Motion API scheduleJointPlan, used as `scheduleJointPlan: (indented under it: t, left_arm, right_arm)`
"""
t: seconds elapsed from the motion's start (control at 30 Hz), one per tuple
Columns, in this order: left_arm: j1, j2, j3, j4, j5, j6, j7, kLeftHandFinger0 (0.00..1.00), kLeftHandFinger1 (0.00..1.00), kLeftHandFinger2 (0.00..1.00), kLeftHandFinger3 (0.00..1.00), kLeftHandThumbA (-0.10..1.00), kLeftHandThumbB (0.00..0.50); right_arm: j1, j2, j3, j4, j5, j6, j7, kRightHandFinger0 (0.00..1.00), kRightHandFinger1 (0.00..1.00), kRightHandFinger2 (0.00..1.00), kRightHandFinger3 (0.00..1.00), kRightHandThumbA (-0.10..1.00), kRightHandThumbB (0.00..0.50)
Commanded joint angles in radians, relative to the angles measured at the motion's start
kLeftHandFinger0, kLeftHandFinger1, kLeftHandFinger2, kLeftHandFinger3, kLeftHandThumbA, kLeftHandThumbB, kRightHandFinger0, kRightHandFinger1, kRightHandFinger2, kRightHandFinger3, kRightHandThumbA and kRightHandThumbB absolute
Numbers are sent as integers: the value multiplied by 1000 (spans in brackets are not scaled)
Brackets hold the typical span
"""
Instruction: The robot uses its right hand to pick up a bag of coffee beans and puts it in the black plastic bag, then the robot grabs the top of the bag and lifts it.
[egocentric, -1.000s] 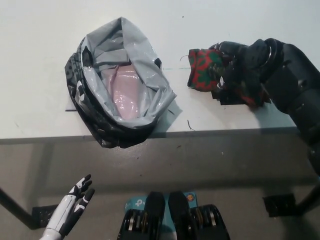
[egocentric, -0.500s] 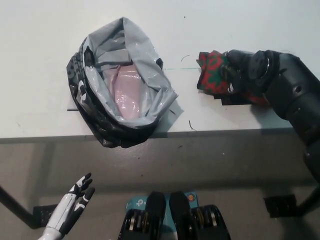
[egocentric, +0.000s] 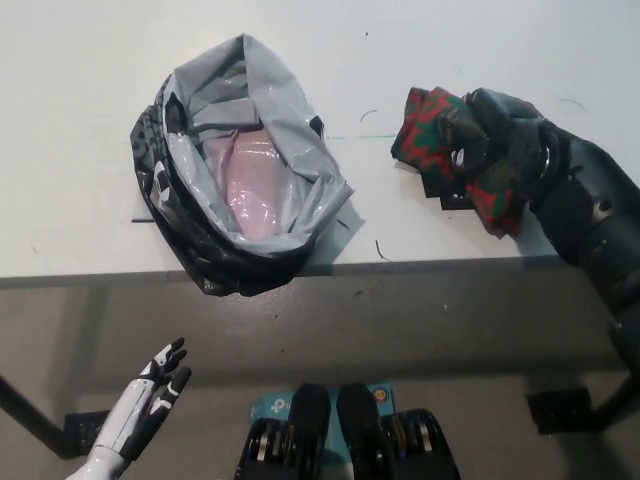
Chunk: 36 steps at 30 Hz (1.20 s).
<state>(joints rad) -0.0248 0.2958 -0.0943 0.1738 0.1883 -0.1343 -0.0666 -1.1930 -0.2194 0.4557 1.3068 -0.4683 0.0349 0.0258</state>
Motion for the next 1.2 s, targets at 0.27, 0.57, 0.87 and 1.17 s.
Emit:
scheduleJointPlan:
  t: [0.27, 0.57, 0.87, 1.17]
  left_arm:
    - [-18, 23, 5, -9, 11, -50, -10, 1000, 1000, 1000, 1000, 1000, 249]
    - [-10, 24, 5, -4, 13, -59, -12, 1000, 1000, 1000, 1000, 1000, 236]
    - [-10, 22, 4, -10, 16, -38, -16, 1000, 1000, 1000, 1000, 1000, 255]
    - [-13, 18, 4, -14, 5, -40, -23, 1000, 1000, 1000, 1000, 1000, 230]
  right_arm:
    - [-74, -8, -151, -72, 63, -165, -227, 3, 430, 861, 903, -100, 172]
    - [-137, 5, -244, -307, 92, -85, -190, 0, 421, 858, 920, -100, 133]
    - [-221, 47, -254, -540, 80, 10, -104, 0, 368, 778, 860, -100, 149]
    - [-334, 146, -242, -493, 72, 32, -106, 0, 272, 679, 795, -100, 156]
